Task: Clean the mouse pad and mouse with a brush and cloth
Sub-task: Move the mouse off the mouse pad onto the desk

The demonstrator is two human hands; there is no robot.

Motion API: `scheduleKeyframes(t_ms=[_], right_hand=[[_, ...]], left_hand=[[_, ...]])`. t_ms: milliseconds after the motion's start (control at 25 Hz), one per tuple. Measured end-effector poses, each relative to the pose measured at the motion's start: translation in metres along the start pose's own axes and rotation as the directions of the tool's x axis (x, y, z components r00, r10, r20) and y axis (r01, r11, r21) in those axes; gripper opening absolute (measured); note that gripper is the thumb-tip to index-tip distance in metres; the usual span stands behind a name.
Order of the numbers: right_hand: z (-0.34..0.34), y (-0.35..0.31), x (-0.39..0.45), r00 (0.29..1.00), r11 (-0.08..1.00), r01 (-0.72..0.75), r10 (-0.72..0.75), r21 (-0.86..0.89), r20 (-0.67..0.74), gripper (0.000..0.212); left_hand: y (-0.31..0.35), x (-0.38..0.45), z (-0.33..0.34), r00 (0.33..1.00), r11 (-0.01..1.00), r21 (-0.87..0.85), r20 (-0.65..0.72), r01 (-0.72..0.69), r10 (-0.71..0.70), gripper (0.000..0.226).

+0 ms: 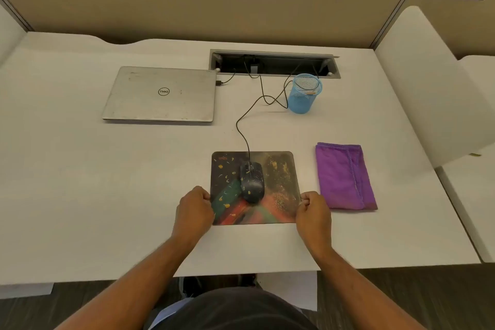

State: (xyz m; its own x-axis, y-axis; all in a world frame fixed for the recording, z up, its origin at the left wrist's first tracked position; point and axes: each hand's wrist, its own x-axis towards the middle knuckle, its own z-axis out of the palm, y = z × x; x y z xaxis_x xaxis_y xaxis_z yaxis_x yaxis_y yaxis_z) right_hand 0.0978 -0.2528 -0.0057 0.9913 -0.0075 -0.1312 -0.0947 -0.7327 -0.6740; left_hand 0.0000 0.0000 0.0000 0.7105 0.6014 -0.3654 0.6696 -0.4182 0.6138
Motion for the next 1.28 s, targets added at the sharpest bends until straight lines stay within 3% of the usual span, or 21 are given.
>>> scheduleKeyframes(t_ms=[160, 280, 400, 520, 600, 800, 1280], right_hand=[[-0.003, -0.001, 0.003, 0.998, 0.993, 0.064, -0.066, -0.095, -0.024, 0.014], [-0.008, 0.003, 0.013, 0.973, 0.945, 0.206, -0.226, -0.255, -0.05, 0.024], [-0.015, 0.007, 0.031, 0.947, 0.878, 0.261, -0.314, -0.401, -0.07, 0.036], [-0.023, 0.014, 0.054, 0.938, 0.815, 0.281, -0.344, -0.506, -0.033, 0.051], [-0.029, 0.021, 0.069, 0.952, 0.796, 0.266, -0.306, -0.543, 0.017, 0.06], [-0.028, 0.037, 0.081, 0.964, 0.819, 0.259, -0.25, -0.512, 0.088, 0.068], [-0.025, 0.043, 0.081, 0.948, 0.834, 0.295, -0.317, -0.467, 0.034, 0.074]], left_hand=[[0.014, -0.007, 0.013, 0.994, 0.997, 0.005, -0.078, -0.073, 0.073, 0.019], [0.036, -0.012, 0.028, 0.978, 0.983, 0.007, -0.097, -0.183, 0.183, 0.025], [0.058, -0.014, 0.043, 0.96, 0.963, 0.086, -0.096, -0.254, 0.262, 0.055], [0.074, -0.012, 0.056, 0.966, 0.954, 0.214, -0.106, -0.21, 0.236, 0.083], [0.08, -0.009, 0.063, 0.97, 0.944, 0.282, -0.121, -0.17, 0.21, 0.09], [0.087, -0.003, 0.076, 0.976, 0.948, 0.302, -0.151, -0.105, 0.157, 0.092], [0.077, 0.008, 0.057, 0.941, 0.987, 0.143, -0.321, -0.067, 0.11, 0.066]])
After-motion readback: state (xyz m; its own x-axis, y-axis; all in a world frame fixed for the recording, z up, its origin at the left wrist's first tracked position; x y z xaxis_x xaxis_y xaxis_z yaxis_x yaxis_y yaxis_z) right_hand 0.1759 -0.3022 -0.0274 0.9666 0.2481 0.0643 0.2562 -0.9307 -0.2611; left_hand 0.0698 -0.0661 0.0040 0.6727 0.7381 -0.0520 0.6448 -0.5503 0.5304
